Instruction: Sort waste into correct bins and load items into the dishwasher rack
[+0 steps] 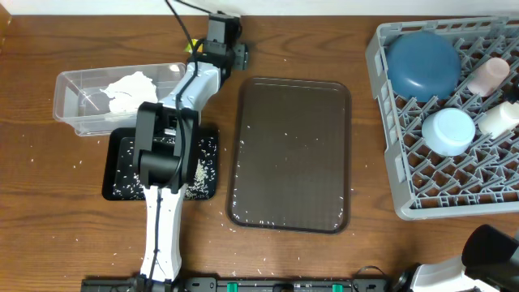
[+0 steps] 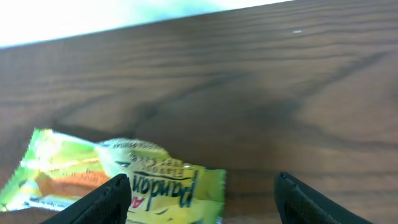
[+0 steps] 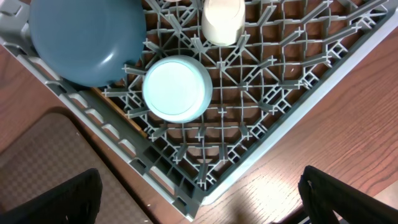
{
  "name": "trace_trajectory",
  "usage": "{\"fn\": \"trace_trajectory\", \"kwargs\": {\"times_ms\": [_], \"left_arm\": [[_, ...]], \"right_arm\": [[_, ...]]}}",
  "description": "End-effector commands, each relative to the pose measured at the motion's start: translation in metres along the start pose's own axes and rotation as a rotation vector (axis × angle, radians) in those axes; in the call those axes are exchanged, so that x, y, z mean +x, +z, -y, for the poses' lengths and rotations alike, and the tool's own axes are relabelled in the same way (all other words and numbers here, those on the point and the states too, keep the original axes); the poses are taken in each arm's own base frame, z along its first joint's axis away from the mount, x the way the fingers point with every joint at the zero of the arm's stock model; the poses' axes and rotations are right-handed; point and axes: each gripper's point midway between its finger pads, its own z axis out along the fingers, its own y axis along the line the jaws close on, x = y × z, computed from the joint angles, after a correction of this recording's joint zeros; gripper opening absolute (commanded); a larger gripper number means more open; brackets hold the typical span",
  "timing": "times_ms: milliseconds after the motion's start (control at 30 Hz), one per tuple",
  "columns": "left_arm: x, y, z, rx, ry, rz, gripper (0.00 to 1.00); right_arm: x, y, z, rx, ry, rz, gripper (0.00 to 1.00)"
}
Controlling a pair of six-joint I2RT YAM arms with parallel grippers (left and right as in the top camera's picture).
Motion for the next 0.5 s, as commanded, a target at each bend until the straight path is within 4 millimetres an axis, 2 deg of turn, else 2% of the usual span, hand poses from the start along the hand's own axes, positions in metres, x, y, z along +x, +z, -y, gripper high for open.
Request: {"fn": "trace_trajectory", "kwargs": {"times_ms": [0,233,467], "left_arm": [[0.013,0.012,-0.001,-0.004,-0.12,-0.021,0.76],[0.018,0.016,-0.001,-0.008,-0.224,-0.028,0.75],[0.024,0.019,-0.001,-0.014,-0.239,-0.04,0.75]], "right_arm": [[-0.001,0.003,0.003,0.011,-0.004,-0.006,0.99],[-0.001,0.003,0.003,0.011,-0.004,-0.006,0.99],[-0.001,0.003,0.003,0.011,-0.004,-0.006,0.99]]}}
